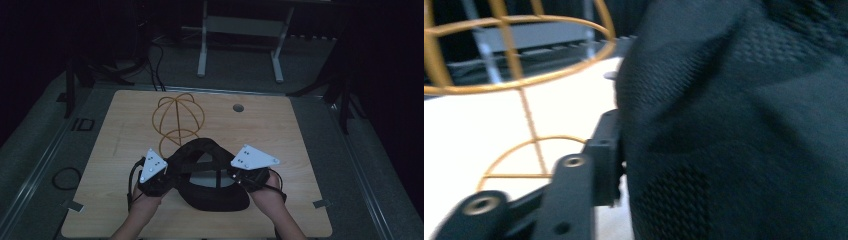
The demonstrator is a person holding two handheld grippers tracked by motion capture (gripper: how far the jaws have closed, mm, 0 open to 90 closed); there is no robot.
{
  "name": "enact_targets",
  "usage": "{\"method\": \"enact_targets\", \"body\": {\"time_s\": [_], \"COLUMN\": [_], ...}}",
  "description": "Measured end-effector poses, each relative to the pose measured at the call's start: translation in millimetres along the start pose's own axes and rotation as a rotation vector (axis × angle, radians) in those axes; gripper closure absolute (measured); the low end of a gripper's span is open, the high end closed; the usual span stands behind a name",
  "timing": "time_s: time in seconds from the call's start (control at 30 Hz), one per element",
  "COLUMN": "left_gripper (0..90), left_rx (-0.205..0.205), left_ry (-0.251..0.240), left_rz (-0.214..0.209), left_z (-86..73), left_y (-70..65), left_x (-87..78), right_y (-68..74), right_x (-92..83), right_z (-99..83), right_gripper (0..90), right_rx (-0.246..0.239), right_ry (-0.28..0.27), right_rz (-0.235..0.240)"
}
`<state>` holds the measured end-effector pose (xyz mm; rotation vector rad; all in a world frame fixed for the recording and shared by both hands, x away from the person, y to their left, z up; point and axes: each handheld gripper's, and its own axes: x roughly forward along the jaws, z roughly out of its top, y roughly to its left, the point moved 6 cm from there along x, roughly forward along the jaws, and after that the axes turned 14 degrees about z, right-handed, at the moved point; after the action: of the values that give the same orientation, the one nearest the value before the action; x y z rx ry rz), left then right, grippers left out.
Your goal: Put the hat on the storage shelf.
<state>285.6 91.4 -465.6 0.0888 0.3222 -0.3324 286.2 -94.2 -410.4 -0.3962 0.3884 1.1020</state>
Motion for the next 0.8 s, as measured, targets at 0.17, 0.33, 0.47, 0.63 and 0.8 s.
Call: {"method": "enact_targets", "body": {"time_s": [0.17, 0.33, 0.47, 0.63, 0.8], "left_gripper": [88.9, 89.2, 89.3, 89.3, 89.3], "left_rx": [-0.001, 0.026, 0.032, 0.063, 0.092], "left_ry": [-0.043, -0.049, -0.046, -0.058, -0.074], "left_rz": [0.030, 0.034, 0.004, -0.011, -0.009], "left_z": [7.7, 11.7, 17.0, 24.9, 32.4], "left_y": [2.2, 3.1, 0.8, -5.8, -10.1], "left_x": [-3.4, -5.4, -7.7, -11.1, -12.0], "right_y": [2.3, 6.4, 7.9, 9.2, 12.2], "right_x": [1.8, 0.0, -2.8, -8.9, -18.1], "right_z": [-1.7, -4.5, -10.3, -22.0, -33.6], "right_gripper": [88.6, 87.7, 84.5, 78.4, 63.6], "right_rx": [0.012, 0.014, 0.031, 0.048, 0.078], "right_ry": [-0.002, -0.008, -0.012, -0.019, -0.028], "right_rz": [0.018, 0.039, 0.058, 0.085, 0.117]}}
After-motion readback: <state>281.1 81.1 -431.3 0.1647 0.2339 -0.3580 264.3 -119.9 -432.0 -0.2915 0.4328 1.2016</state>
